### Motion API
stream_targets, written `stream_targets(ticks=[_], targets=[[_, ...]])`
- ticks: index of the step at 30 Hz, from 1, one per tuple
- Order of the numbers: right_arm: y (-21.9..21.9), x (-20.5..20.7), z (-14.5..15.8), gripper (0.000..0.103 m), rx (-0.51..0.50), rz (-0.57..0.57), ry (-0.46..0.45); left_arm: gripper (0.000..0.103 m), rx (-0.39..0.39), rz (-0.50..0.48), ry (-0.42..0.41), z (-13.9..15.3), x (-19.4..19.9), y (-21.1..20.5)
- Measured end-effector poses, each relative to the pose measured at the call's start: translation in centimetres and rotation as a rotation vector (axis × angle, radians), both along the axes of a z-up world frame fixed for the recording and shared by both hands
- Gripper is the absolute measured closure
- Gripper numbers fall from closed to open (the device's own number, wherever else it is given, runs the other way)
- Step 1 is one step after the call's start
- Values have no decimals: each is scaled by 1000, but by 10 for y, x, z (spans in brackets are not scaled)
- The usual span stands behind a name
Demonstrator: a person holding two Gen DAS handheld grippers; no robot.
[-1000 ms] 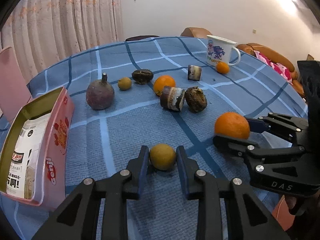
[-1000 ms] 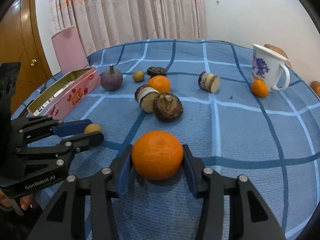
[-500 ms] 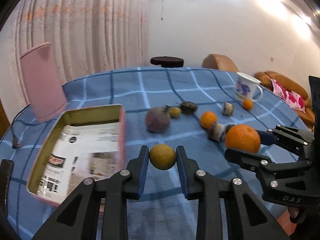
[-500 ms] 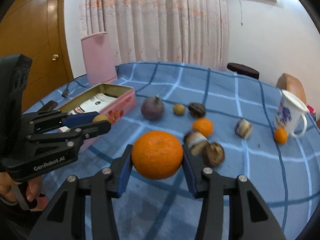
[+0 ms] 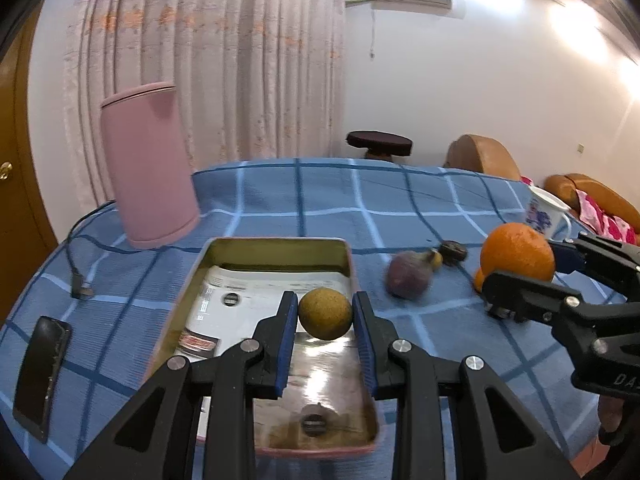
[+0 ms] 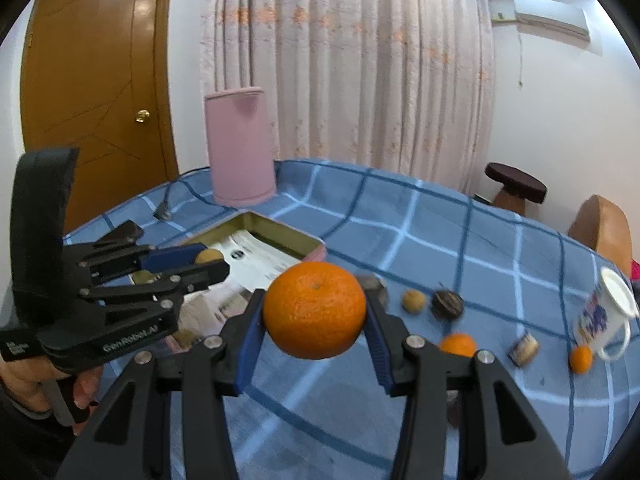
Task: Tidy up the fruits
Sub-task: 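Carry both fruits over the pink tin tray and open both tools to drop them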
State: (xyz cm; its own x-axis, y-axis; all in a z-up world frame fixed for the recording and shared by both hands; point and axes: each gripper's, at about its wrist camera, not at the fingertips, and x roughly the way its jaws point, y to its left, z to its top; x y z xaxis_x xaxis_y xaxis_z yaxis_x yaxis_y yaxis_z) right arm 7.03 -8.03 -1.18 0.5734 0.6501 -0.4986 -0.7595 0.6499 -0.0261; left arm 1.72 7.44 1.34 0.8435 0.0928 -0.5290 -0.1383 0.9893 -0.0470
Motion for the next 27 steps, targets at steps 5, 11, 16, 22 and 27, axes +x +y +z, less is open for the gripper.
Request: stream_targets(ticks=[5,11,16,22,27], targets=[[30,2,3,54,-15,50,-2,73,-2,39,4,-1,1,19],[61,3,-5,54,-46,87,2,73,-8,76,19,-8,6,41],[82,6,-18,54,-72,108,19,73,-18,104,43,-17,9,57],[100,5,-33,54,-98,132,41,73,-29,125,58,-24,8,68],[107,6,-41,54,-114,136,57,73,-27,134,69,-29,8,71]])
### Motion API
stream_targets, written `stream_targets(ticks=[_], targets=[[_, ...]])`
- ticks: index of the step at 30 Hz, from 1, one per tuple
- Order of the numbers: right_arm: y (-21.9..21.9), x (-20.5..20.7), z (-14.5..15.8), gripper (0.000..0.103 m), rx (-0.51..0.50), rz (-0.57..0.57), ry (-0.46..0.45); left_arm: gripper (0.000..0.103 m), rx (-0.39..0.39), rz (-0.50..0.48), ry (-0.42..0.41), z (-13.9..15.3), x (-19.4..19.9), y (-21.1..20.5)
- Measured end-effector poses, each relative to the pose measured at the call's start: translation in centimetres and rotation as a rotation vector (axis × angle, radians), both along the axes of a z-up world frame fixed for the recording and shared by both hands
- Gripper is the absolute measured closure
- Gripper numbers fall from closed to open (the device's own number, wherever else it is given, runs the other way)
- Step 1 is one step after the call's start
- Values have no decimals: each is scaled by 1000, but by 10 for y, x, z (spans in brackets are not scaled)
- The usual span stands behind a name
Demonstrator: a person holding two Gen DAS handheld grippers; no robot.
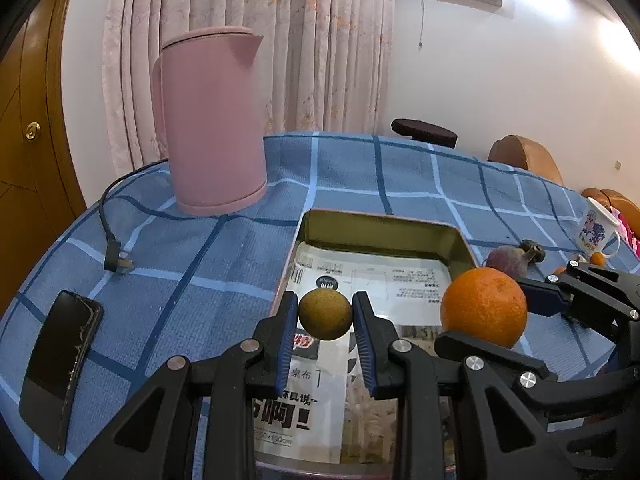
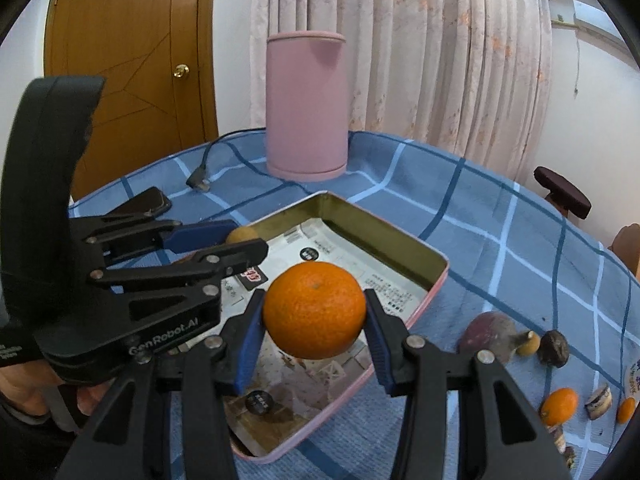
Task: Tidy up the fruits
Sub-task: 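Carry both fruits over the pink tin tray and open both tools to drop them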
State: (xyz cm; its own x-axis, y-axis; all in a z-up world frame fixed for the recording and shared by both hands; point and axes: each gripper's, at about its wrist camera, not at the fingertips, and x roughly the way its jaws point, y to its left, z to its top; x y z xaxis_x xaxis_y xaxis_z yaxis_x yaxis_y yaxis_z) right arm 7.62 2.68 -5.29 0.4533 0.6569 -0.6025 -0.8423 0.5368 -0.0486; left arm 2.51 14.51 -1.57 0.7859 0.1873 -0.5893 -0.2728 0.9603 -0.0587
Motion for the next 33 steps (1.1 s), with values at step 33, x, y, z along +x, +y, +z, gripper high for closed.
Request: stream_targets(ticks=[33], targets=[[-155,15,17,14,64,-271,-116,33,84,-126,-21,19,2,-87]])
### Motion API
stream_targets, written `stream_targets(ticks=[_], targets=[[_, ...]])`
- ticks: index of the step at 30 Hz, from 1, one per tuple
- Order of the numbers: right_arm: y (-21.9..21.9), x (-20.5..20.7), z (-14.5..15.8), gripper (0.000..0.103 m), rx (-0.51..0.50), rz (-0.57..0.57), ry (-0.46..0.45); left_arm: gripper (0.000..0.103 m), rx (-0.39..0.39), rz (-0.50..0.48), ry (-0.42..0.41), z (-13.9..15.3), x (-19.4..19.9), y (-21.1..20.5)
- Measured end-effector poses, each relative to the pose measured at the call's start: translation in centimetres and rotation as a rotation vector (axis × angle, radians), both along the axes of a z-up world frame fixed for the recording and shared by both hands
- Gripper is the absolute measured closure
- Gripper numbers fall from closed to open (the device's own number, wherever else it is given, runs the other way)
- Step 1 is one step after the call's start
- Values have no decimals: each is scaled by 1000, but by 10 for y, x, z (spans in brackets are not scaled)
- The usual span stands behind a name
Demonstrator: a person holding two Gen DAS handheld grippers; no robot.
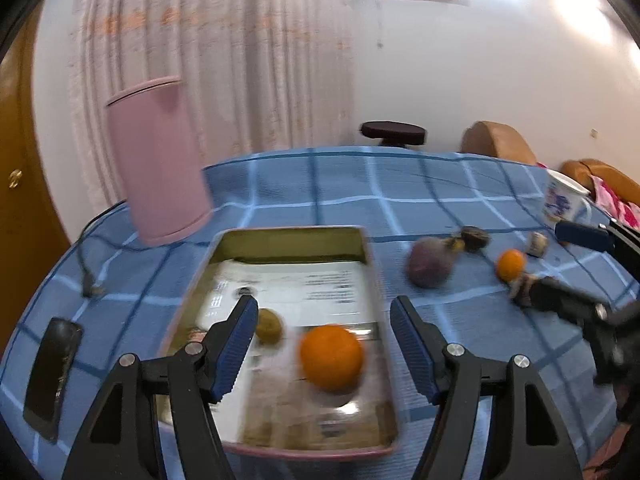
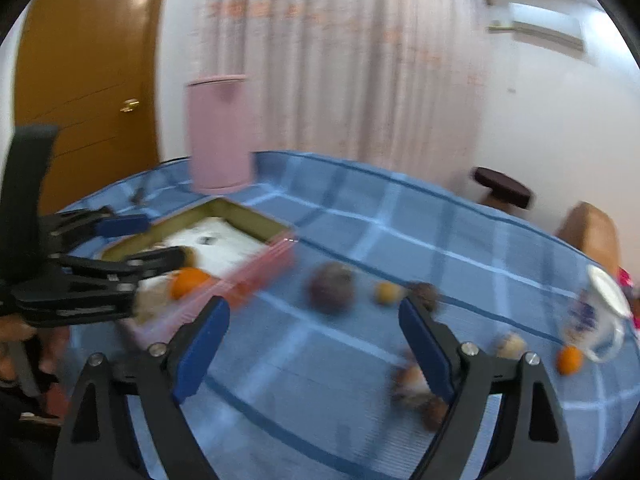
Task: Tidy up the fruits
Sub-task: 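Carry both fruits over the pink tin tray and open both tools to drop them, then grasp the cut cake piece with the left tool while the right tool grasps the brown mangosteen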
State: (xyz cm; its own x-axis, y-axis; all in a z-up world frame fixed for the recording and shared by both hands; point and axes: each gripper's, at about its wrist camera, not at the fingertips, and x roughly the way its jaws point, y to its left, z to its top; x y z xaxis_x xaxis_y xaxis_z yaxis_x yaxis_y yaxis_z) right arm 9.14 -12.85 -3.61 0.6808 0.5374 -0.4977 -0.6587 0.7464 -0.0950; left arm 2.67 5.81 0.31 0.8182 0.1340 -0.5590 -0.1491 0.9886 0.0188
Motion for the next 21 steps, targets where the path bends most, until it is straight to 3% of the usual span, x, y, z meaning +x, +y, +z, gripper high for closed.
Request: stream_targets(ticks=[6,11,18,21], targets=[[-56,26,-14,14,-11,-139,26,33,27,-99,19,-1,19,-51],[-69,38,-29,16,-45,-167,68,33,41,-154,39,-4,32,-79],[-75,52,-47,42,-57,-146,174,33,12,-219,68,-11,49,-103],[-75,53,-49,44,-49,-116,202,33,-6,-230,88,-17,56,-108]])
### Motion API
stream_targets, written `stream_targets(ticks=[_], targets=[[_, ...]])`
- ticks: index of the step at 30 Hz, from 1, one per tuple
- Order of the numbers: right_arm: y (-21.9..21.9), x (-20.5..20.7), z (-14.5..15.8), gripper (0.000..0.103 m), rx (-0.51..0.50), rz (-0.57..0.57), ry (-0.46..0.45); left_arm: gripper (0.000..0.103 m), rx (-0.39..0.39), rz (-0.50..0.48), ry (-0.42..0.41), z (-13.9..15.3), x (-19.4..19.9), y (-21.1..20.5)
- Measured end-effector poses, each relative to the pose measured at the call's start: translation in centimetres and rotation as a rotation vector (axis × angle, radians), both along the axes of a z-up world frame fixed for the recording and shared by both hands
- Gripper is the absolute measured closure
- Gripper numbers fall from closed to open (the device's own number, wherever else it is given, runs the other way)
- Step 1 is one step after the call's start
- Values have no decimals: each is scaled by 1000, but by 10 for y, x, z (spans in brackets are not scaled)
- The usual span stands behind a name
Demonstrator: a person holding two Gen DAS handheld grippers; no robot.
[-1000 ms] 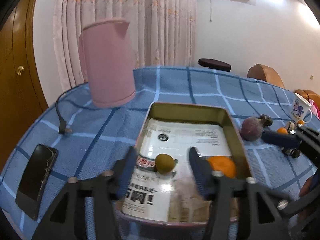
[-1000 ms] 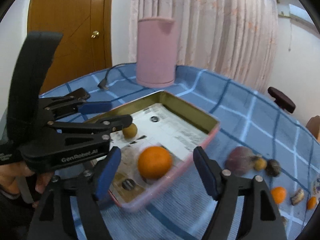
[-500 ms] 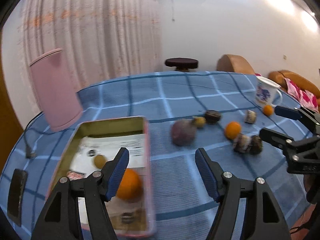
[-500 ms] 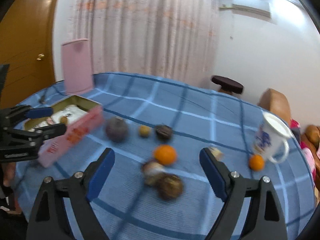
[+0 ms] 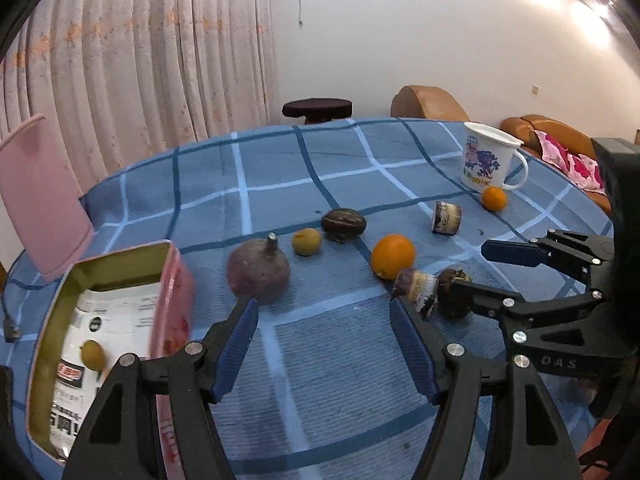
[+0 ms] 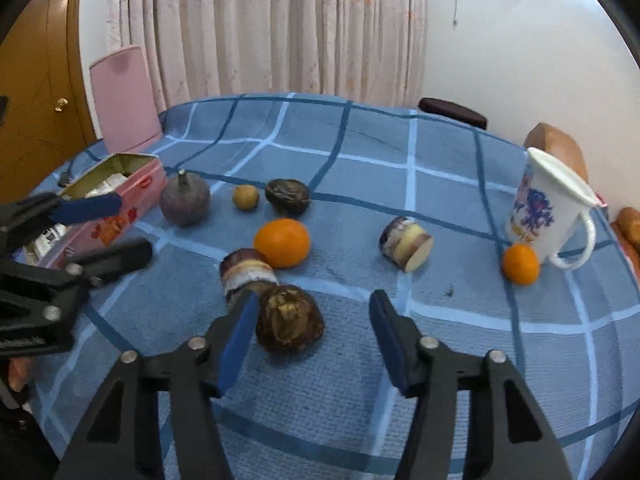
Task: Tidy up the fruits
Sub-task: 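Grasp the cut cake piece with the left tool while the right tool grasps the brown mangosteen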
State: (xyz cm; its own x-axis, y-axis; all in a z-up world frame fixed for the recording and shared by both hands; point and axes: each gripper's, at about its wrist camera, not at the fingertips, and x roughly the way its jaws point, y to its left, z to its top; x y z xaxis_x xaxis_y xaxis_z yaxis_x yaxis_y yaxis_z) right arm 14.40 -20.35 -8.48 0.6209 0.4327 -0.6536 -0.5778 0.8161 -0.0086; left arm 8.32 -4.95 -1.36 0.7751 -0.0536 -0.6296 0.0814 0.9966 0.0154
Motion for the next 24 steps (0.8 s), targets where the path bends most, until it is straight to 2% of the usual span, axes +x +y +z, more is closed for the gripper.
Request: stream_targets(ticks=[3,6,11,16,24], targets=[[6,0,-8,46,-29,46,55,33,-10,-9,16,-5,4,-3],[8,0,-8,60,-22,61,67,33,-14,-26,26,-8,5,-8],[5,0,-6,61,-12,44,61,33,-8,-55,31,-9,6,-17],[-14,3,1,61,60,-39,40,33,-2,-77,39,-11,12,-29],[-26,5,5,61,110,-90,34,33,-15,-126,92,-19,26,-44]])
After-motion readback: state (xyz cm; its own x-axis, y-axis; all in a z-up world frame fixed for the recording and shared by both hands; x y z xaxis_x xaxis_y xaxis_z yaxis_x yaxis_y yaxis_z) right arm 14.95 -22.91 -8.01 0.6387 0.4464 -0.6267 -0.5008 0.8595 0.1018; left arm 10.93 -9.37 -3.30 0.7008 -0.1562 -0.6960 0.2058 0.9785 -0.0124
